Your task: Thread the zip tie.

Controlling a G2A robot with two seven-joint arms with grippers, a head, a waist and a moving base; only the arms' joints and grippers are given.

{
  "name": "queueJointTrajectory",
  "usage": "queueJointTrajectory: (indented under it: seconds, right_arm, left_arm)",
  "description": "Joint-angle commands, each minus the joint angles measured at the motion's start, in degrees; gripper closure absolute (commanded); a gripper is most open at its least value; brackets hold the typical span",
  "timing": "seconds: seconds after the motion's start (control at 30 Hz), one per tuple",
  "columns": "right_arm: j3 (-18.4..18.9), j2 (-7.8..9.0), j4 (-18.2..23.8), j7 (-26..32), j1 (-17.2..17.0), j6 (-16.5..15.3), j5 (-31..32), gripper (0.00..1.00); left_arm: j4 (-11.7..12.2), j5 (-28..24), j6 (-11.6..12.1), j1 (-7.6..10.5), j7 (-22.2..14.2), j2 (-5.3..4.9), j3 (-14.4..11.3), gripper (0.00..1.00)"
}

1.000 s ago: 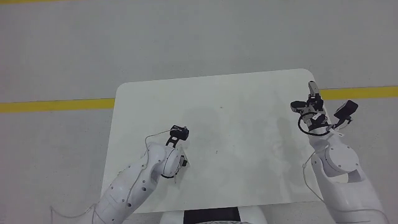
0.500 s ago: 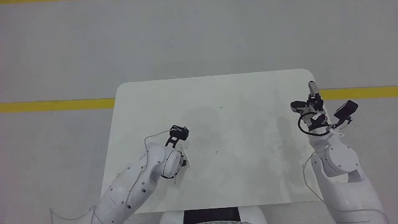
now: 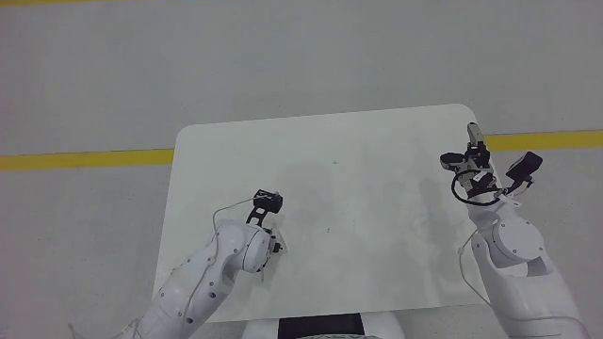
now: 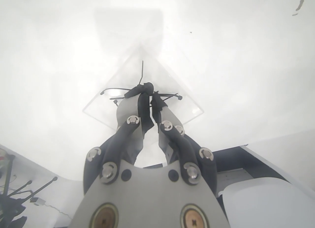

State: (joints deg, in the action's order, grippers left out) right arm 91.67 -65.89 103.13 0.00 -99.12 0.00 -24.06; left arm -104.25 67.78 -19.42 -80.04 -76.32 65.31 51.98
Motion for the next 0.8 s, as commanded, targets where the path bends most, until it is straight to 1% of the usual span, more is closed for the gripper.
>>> queueJointTrajectory:
  seconds: [0.0,0.03,0.27,0.5,0.6,0.77]
  right_arm:
    - [0.0,0.00,0.0,0.0,0.0,0.0,0.0,0.00]
    - [0.0,0.00,0.0,0.0,0.0,0.0,0.0,0.00]
    - [0.0,0.00,0.0,0.0,0.0,0.0,0.0,0.00]
    - [0.0,0.00,0.0,0.0,0.0,0.0,0.0,0.00]
    - [0.0,0.00,0.0,0.0,0.0,0.0,0.0,0.00]
    - [0.0,0.00,0.0,0.0,0.0,0.0,0.0,0.00]
  left_arm:
    - [0.4,-0.1,0.1,0.14,0.1,0.05,-0.2,0.73]
    - [0.5,-0.1,0.2,0.23,0.1,0.07,-0.2,0.76]
    - [1.6,-0.6,0.3,0.96,0.0,0.24,-0.6,0.81]
    - [2.7,-0.9,0.2,1.63,0.0,0.45,-1.1,0.81]
    - [2.7,-0.9,0.1,1.79,-0.1,0.52,-1.4,0.81]
    - [2.9,-0.7,-0.1,1.89,-0.2,0.57,-1.3,0.78]
